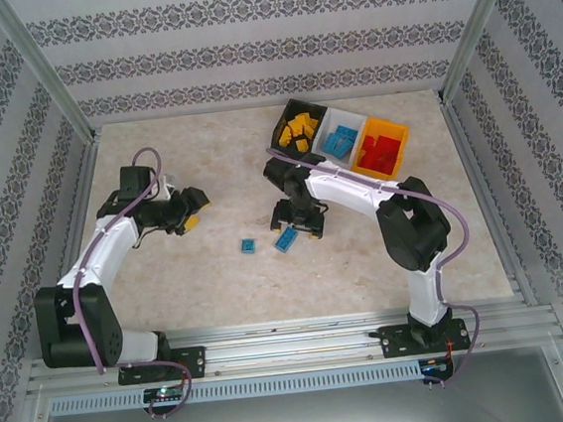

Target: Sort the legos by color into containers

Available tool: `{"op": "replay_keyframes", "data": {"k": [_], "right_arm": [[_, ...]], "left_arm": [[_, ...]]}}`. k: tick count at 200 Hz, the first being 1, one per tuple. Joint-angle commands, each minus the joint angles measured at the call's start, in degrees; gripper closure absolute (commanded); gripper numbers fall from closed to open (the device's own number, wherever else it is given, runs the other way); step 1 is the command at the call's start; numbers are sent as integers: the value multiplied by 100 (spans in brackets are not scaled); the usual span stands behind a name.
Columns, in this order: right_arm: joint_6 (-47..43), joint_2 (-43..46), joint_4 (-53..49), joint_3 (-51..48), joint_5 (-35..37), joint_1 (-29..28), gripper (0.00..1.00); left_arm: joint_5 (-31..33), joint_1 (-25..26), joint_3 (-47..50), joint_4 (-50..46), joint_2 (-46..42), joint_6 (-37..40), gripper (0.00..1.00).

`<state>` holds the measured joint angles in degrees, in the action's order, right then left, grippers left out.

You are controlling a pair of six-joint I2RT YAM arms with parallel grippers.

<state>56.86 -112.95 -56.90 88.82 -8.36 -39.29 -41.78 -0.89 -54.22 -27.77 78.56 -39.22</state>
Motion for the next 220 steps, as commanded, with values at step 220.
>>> {"op": "replay_keyframes", "data": {"k": [220], "right_arm": [[1579, -1176, -286, 668, -339, -202, 63]], "left_arm": [[1084, -325, 1319, -299, -1450, 2947, 0]]}}
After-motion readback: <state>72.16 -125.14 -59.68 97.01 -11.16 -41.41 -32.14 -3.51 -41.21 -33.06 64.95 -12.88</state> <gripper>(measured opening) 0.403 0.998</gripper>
